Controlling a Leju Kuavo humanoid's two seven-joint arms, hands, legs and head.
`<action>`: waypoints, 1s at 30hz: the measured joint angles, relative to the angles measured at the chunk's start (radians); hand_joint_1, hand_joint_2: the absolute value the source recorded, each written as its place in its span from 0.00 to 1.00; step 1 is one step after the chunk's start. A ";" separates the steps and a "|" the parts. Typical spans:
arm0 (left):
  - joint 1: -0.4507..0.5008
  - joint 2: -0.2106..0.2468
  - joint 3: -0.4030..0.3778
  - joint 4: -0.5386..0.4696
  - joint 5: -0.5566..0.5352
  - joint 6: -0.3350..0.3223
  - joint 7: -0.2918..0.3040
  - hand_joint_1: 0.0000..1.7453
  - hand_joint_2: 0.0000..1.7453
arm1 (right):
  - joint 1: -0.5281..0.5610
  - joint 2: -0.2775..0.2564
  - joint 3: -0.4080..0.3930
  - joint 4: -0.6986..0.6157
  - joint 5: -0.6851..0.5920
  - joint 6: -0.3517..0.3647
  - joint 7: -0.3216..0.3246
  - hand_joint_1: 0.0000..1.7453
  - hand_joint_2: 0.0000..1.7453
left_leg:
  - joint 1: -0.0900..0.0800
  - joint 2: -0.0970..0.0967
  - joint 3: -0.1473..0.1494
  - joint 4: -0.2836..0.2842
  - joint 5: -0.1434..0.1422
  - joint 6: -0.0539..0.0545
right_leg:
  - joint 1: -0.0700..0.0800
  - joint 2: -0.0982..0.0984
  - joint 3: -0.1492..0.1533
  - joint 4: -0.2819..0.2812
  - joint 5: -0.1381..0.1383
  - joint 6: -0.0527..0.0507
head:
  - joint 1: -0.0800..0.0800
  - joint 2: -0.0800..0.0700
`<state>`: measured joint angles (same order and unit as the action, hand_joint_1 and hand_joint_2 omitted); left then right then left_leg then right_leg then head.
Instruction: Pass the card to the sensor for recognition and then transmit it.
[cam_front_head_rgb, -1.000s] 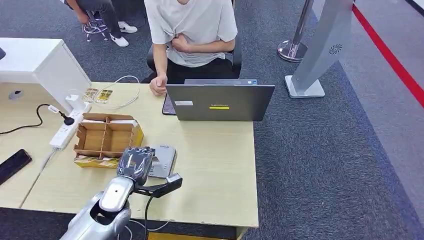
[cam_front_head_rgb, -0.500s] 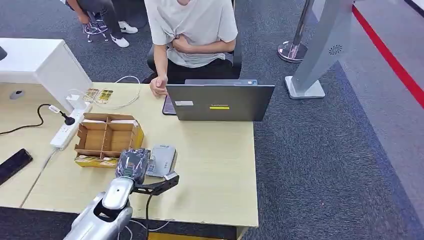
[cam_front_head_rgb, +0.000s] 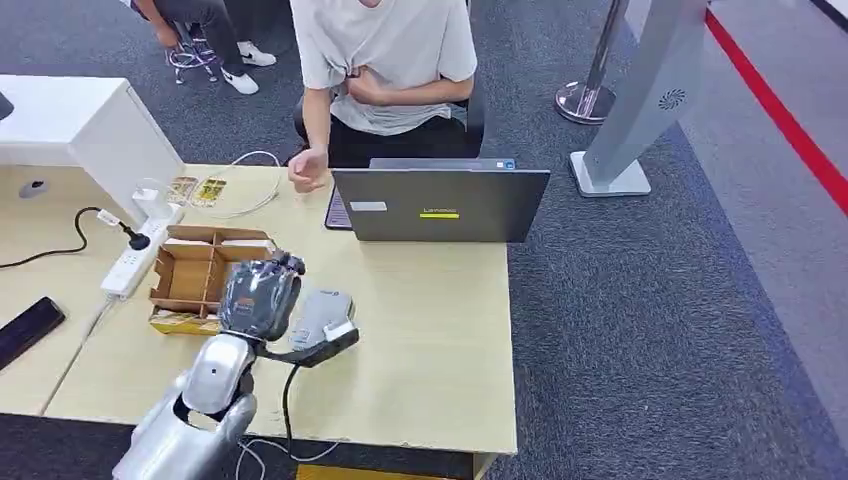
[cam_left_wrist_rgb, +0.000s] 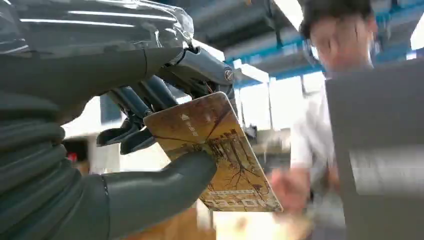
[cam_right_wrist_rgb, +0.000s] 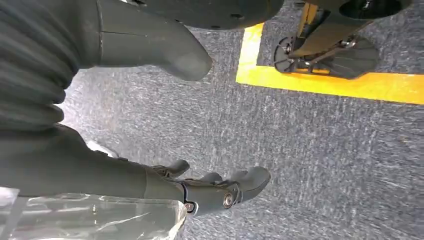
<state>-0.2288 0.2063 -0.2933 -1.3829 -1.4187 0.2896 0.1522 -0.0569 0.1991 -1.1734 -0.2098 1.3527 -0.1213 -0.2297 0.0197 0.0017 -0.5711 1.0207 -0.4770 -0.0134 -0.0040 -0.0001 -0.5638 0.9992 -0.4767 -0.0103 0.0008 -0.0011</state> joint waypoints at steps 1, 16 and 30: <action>-0.024 0.011 0.016 -0.014 0.000 0.011 -0.010 1.00 1.00 | 0.000 0.000 0.000 0.000 0.000 0.000 -0.001 0.00 1.00 | 0.000 0.000 0.000 0.000 0.000 0.000 | 0.000 0.000 0.000 0.000 0.000 0.000 | 0.000 0.000; -0.334 0.140 0.173 0.075 -0.041 -0.024 -0.006 1.00 1.00 | 0.000 0.000 0.001 0.000 0.012 0.005 0.008 0.00 1.00 | 0.000 0.000 0.000 0.000 0.002 -0.003 | 0.000 0.001 -0.003 0.003 0.001 -0.002 | 0.000 0.000; -0.348 0.144 0.186 0.110 -0.031 -0.032 0.011 0.00 1.00 | 0.000 0.000 0.002 0.000 0.014 0.006 0.011 0.00 1.00 | 0.000 0.001 -0.001 0.000 0.002 -0.003 | 0.000 0.001 -0.003 0.003 0.001 -0.002 | -0.001 0.000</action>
<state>-0.5765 0.3502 -0.1076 -1.2734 -1.4500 0.2575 0.1637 -0.0573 0.1987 -1.1715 -0.2094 1.3669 -0.1156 -0.2186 0.0200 0.0023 -0.5723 1.0207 -0.4748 -0.0168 -0.0038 0.0008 -0.5673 1.0025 -0.4758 -0.0120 -0.0004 -0.0011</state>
